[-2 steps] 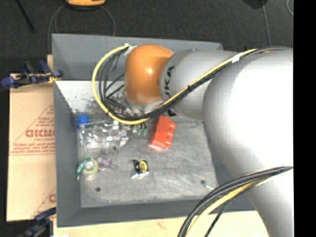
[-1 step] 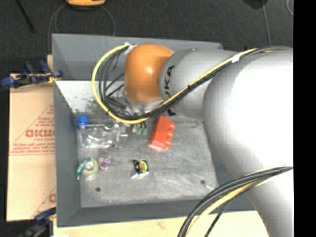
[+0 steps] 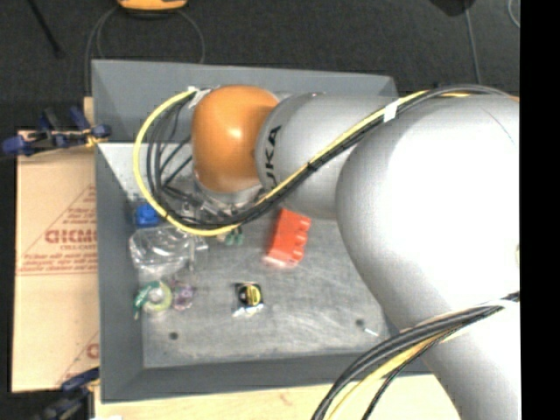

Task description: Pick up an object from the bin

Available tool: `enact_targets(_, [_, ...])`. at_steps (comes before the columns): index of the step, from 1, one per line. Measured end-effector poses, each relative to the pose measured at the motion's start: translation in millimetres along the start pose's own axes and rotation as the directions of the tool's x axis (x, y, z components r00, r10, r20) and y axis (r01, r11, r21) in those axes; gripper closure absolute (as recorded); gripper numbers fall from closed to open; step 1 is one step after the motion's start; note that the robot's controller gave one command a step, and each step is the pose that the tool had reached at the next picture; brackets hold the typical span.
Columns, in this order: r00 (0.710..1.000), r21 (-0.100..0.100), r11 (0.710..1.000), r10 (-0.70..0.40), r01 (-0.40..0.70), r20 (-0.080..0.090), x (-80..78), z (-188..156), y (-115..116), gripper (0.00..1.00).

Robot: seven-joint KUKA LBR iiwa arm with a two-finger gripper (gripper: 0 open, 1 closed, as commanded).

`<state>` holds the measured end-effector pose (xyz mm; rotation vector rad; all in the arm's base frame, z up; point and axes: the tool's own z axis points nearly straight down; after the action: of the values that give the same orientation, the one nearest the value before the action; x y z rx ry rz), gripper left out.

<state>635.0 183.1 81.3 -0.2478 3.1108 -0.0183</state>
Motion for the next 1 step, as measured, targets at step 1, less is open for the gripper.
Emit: enact_targets(1, [1.0,-0.008,1.0,-0.009,0.009,-0.012,-14.5,-62.1,15.1,1.0])
